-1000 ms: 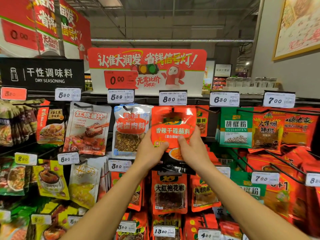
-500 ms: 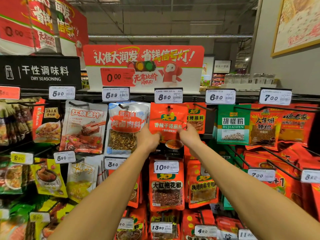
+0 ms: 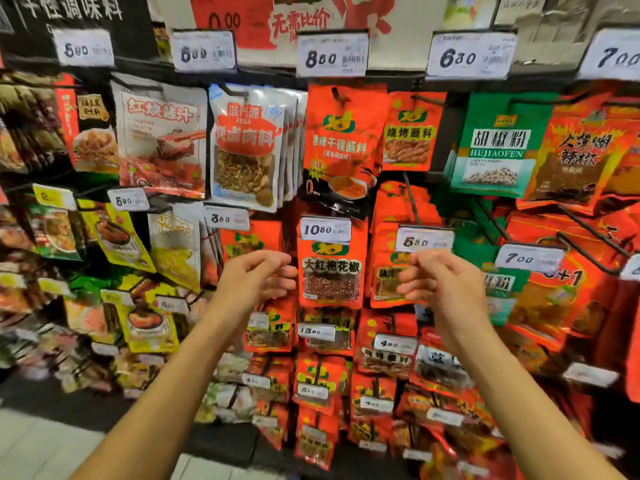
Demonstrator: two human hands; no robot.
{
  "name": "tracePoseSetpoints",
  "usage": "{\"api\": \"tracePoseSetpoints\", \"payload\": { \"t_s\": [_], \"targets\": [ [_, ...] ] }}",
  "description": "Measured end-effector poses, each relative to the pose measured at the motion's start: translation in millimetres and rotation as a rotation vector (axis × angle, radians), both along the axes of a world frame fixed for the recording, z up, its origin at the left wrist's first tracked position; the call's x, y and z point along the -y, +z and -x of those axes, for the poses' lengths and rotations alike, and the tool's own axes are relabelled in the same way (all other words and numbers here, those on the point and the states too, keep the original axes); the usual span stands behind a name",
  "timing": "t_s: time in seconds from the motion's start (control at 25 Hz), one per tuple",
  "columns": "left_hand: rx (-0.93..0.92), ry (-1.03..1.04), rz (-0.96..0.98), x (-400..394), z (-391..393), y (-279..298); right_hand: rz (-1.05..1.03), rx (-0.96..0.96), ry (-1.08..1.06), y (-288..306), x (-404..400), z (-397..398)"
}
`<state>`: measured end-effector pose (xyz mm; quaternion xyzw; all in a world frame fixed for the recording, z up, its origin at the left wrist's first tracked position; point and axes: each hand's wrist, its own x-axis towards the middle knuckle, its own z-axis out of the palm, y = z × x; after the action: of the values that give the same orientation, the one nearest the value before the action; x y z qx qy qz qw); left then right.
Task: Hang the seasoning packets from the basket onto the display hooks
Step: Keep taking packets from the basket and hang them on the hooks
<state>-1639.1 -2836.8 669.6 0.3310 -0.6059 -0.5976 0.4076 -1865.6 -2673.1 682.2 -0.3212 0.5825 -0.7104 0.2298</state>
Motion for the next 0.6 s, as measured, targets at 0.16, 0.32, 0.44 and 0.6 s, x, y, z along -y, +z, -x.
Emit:
{"api": "tracePoseSetpoints", "payload": {
  "t_s": [0.16,0.32,0.44,0.6],
  "targets": [
    [0.087,0.075,-0.286,-39.1,-8.0,-96.2,-0.264,0.124,0.068,-104.8,-25.5,-6.0],
    [0.248,0.142,-0.564,-80.2,-12.6,-204.6,-0.549,0.276,0.096,-221.8,-48.1,-16.0],
    [0.392,0.169,-0.718,-99.9,-15.8,-285.3,-0.726,0.344,0.081,-305.6,-63.9,-22.5],
    [0.496,0.175,-0.88,-116.0,-18.3,-398.9,-0.94,0.378,0.031,-425.3,-76.3,-39.5]
  ]
}}
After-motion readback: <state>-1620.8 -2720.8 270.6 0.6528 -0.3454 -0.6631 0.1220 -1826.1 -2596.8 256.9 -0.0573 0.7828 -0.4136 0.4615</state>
